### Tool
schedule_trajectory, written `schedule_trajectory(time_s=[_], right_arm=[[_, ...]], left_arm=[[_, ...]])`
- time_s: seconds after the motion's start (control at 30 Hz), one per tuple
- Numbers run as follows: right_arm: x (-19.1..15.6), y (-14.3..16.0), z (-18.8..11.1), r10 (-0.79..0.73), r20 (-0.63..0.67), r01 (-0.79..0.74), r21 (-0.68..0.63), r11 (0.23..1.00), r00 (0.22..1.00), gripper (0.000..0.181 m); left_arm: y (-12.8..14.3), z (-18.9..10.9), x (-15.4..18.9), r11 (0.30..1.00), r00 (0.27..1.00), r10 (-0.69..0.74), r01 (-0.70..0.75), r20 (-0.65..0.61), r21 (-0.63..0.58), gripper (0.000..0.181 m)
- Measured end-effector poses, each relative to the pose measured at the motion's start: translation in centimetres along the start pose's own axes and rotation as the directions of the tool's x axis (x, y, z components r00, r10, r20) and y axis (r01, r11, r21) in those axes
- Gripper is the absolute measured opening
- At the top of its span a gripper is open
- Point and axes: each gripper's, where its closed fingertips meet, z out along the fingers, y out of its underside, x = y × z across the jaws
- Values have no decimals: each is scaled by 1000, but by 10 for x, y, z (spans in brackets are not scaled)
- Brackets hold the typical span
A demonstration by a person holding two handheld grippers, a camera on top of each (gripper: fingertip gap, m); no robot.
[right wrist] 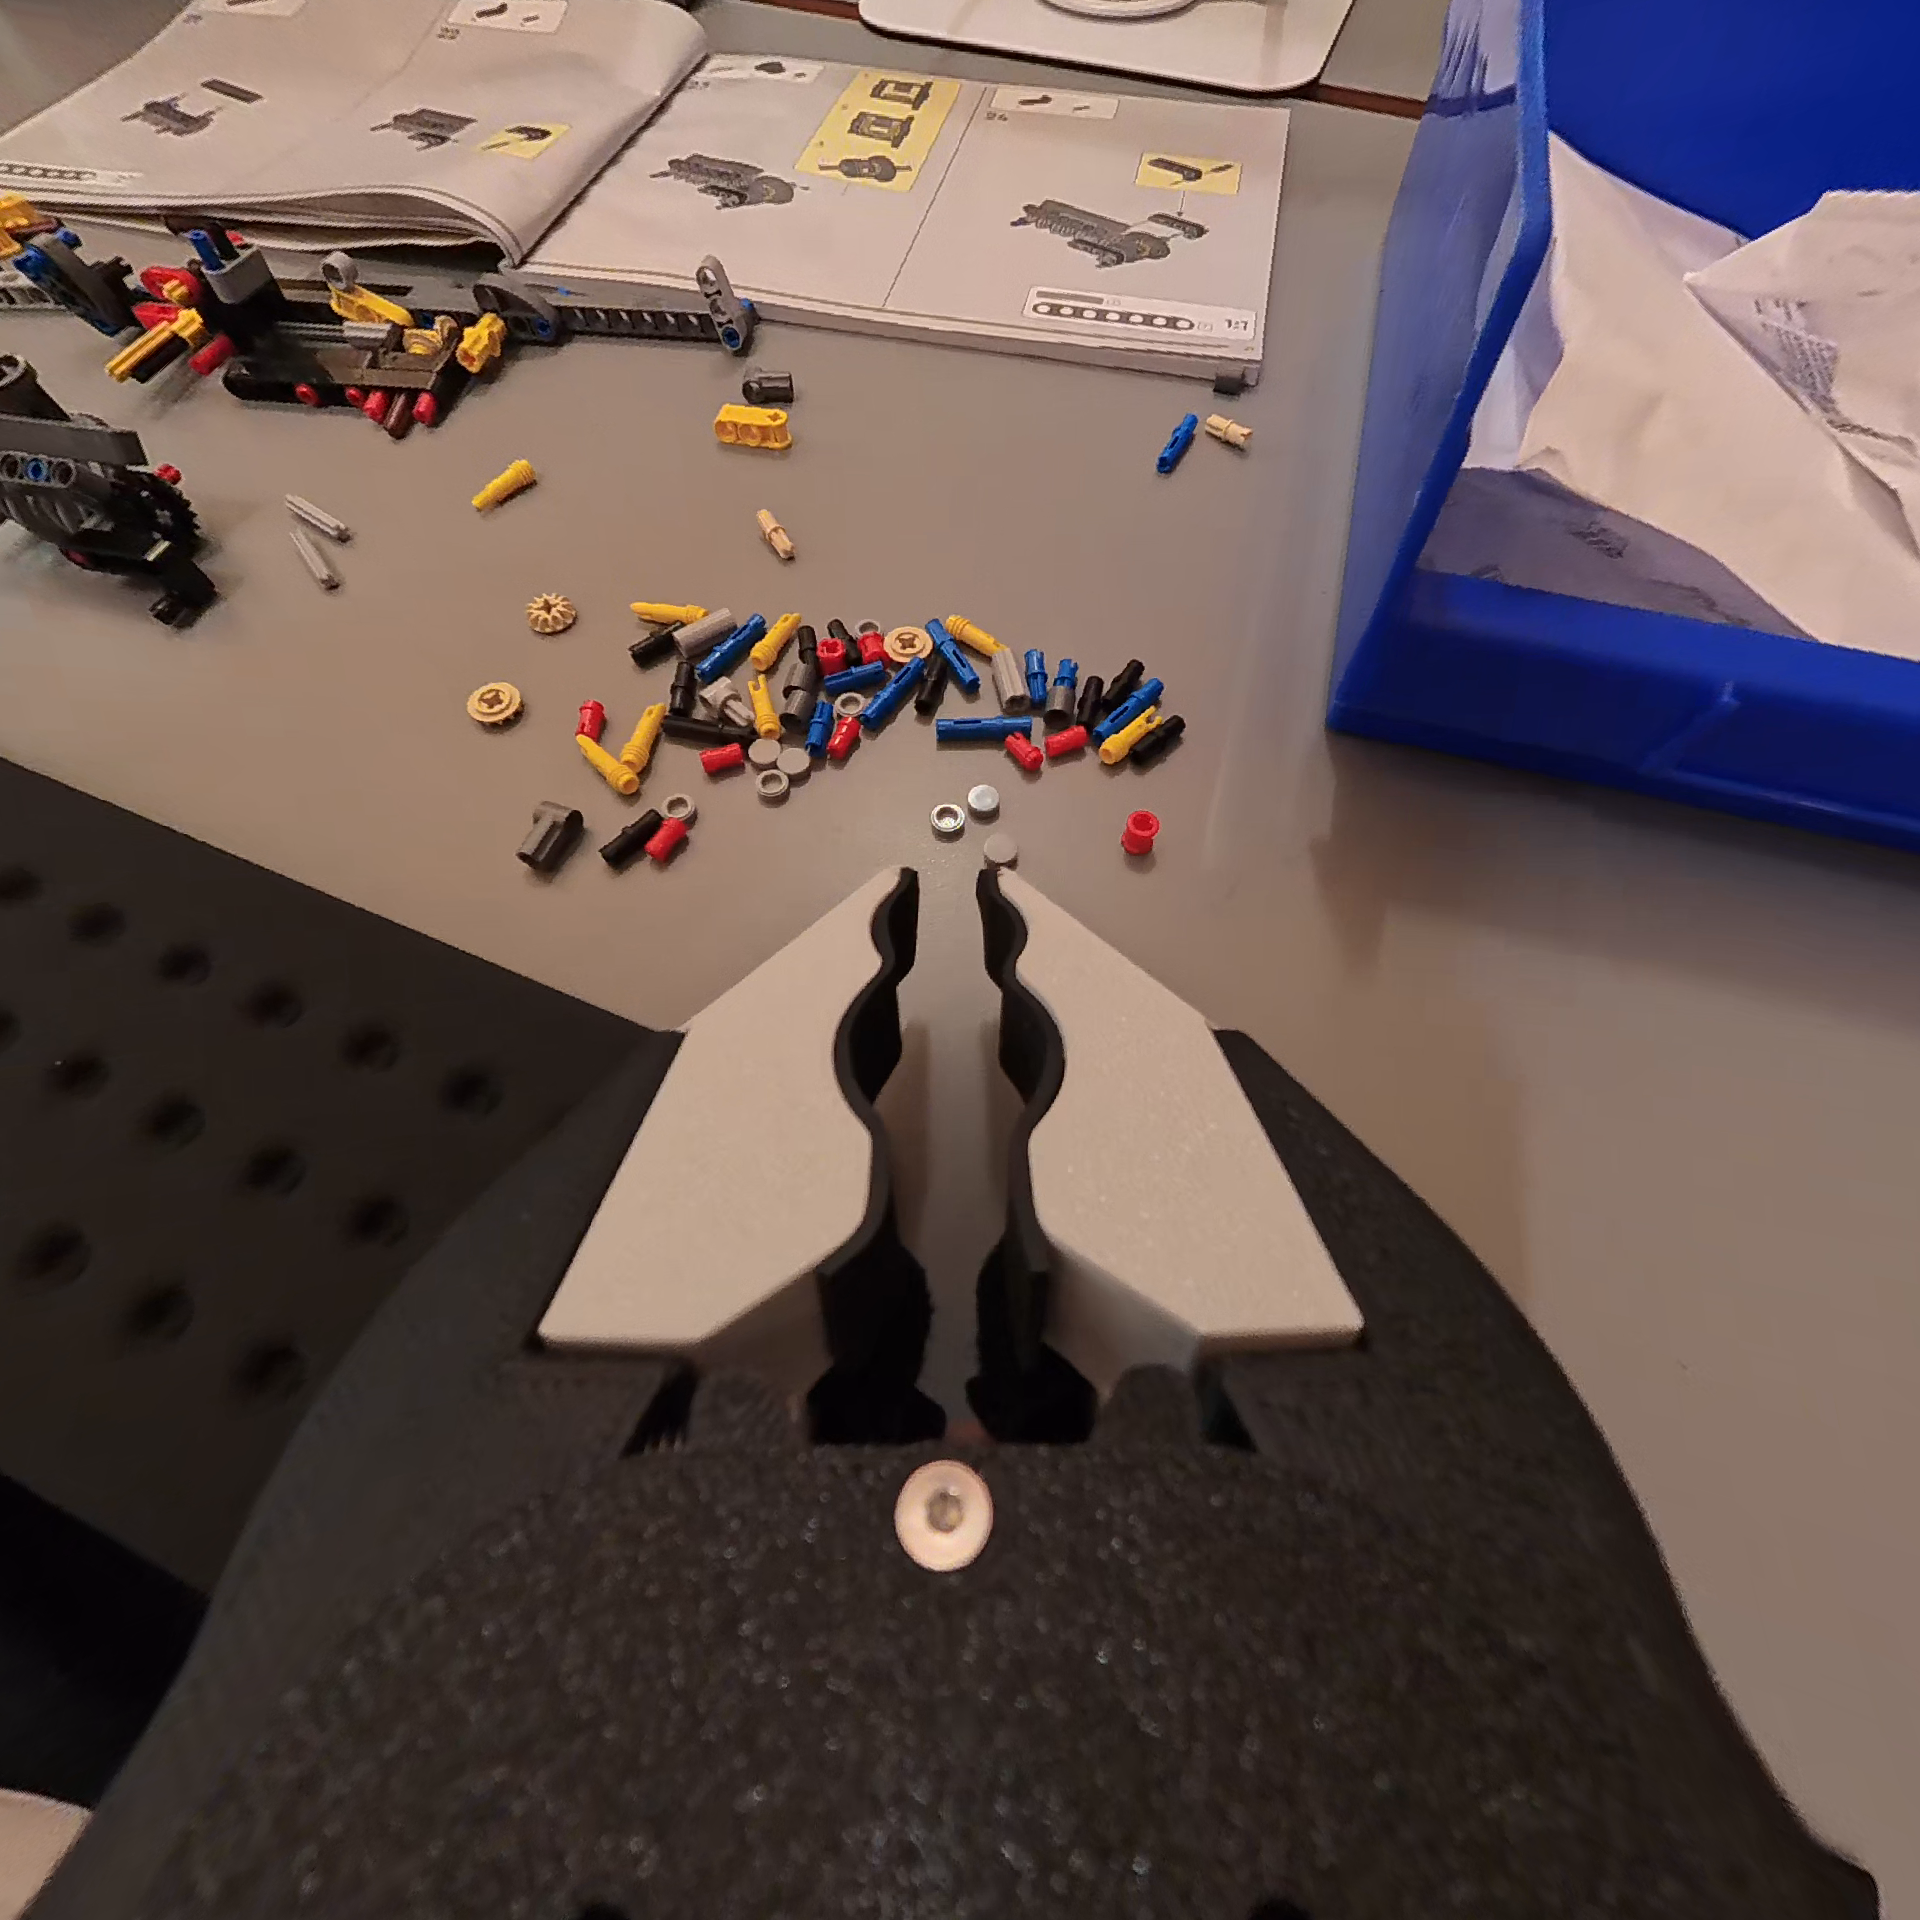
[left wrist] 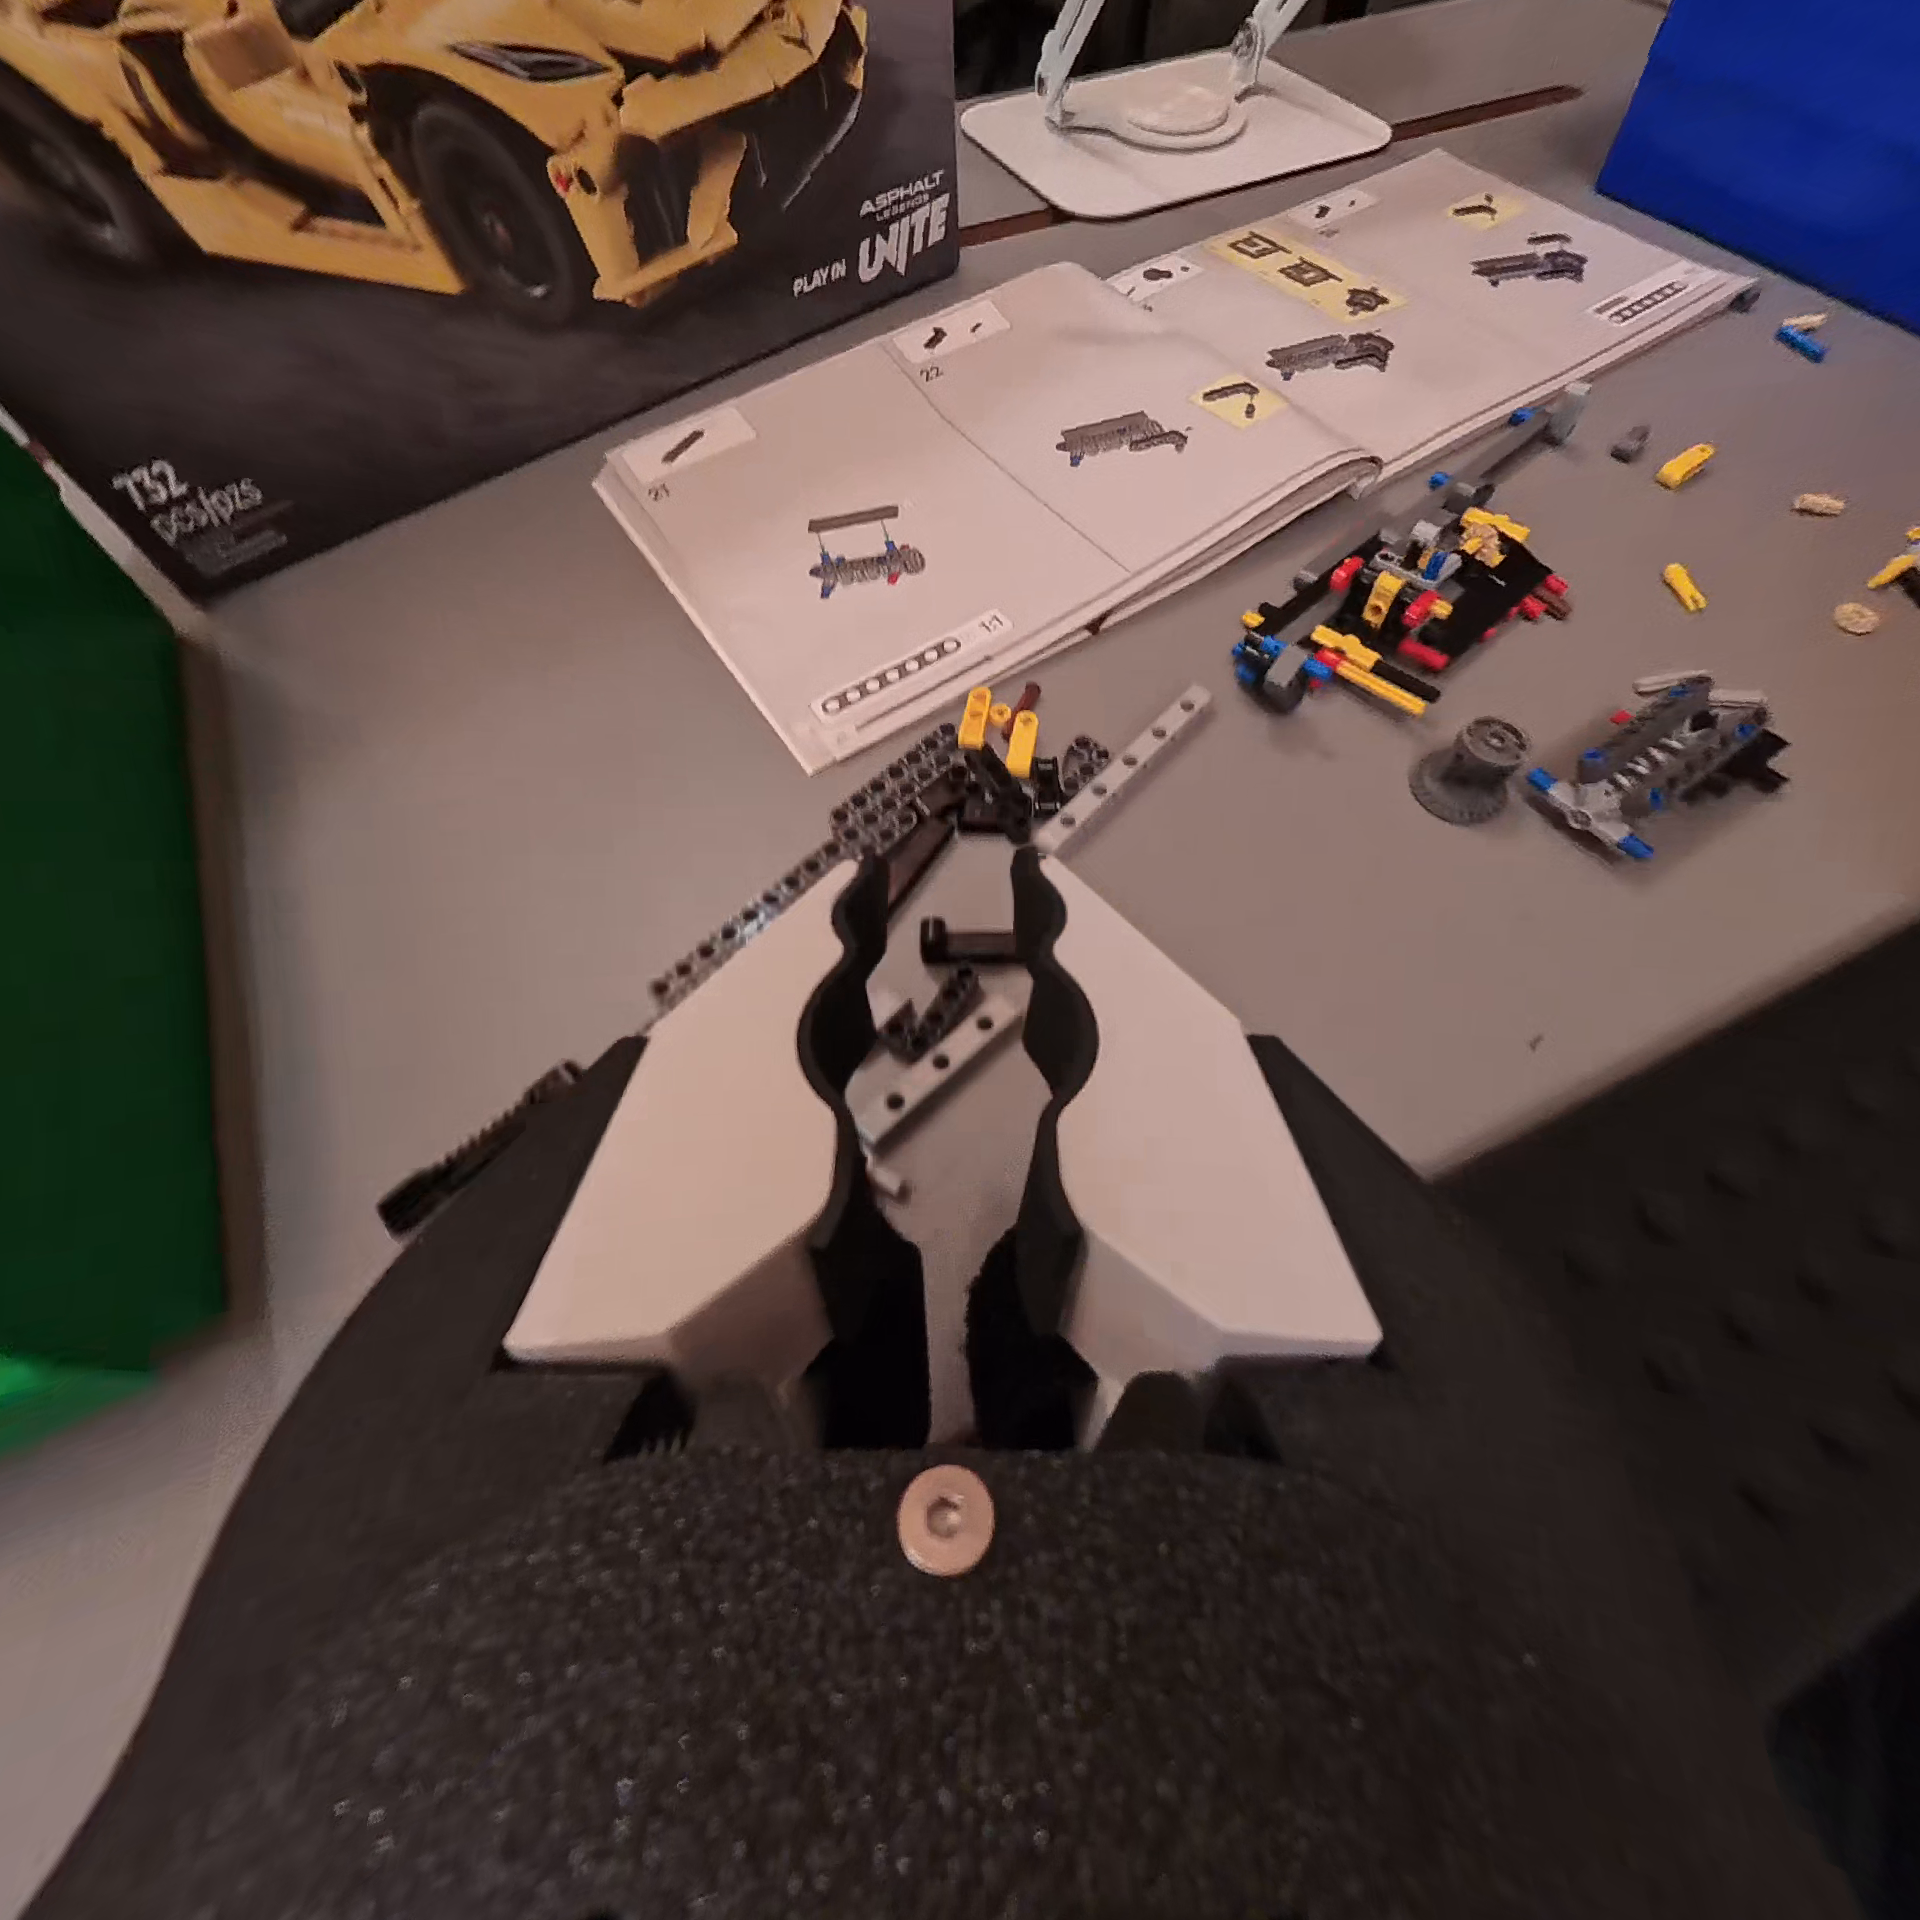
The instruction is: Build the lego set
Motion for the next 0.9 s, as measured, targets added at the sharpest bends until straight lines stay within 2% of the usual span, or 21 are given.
schedule_trajectory(time_s=[0.13, 0.23, 0.5, 0.7, 0.9], right_arm=[[2, -1, 1, 15, 0, -15, 3, 1000, 1000, 11], [5, -3, 1, 27, -8, -27, 22, 999, 1000, 10], [7, -2, 5, 22, -25, -22, 3, 1000, 999, 9], [8, -2, 5, 26, -27, -26, 0, 1000, 999, 10], [5, -4, 5, 29, -20, -29, 5, 1000, 999, 11]], left_arm=[[38, -25, -8, 998, 997, -48, 51, 53, -40, 23], [50, -40, -6, 994, 993, -107, 108, 50, -25, 23], [55, -55, -1, 994, 994, -106, 107, 40, -12, 24], [56, -45, 8, 994, 994, -109, 109, -1, -8, 23], [42, -32, 33, 1000, 999, -16, 16, -47, -14, 23]])
